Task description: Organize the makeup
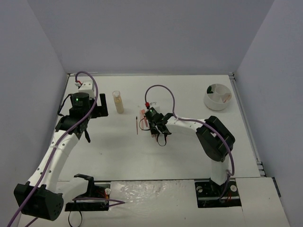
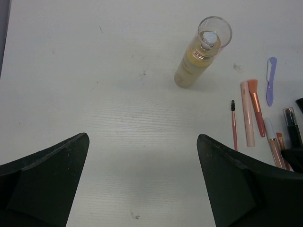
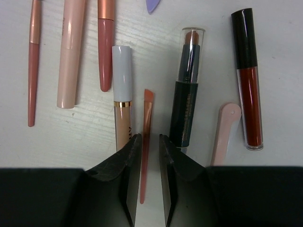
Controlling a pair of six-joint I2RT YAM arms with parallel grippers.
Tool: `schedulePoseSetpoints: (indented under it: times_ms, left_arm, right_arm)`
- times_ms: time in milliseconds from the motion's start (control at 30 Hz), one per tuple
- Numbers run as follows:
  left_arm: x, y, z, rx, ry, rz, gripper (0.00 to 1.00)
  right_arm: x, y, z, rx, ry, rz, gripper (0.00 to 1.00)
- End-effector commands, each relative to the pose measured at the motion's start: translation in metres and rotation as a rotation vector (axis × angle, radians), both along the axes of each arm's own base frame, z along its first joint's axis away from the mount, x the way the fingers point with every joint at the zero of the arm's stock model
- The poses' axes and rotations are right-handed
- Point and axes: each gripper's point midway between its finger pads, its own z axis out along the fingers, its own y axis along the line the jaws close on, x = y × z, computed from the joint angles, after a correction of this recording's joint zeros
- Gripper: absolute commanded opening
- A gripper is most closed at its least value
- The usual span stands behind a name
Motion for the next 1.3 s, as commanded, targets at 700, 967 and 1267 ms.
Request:
schedulePoseSetpoints:
  times_ms: [700, 967, 1267]
  left_arm:
    - [0.009, 0.000, 0.025, -0.022, -0.069, 0.007, 0.97]
    - [0.009, 0.000, 0.025, -0.019, -0.068, 0.009, 0.97]
    - [0.008, 0.000, 0.026, -0.024, -0.070, 0.010, 0.97]
  right_arm:
    - [0.026, 0.015, 0.035, 0.034, -0.107, -0.034, 0.00]
    - [0.061, 0.023, 0.168, 0.199, -0.352, -0.032, 0.00]
    - [0.117, -0.162, 0.273, 0.191, -0.712, -0.403, 0.00]
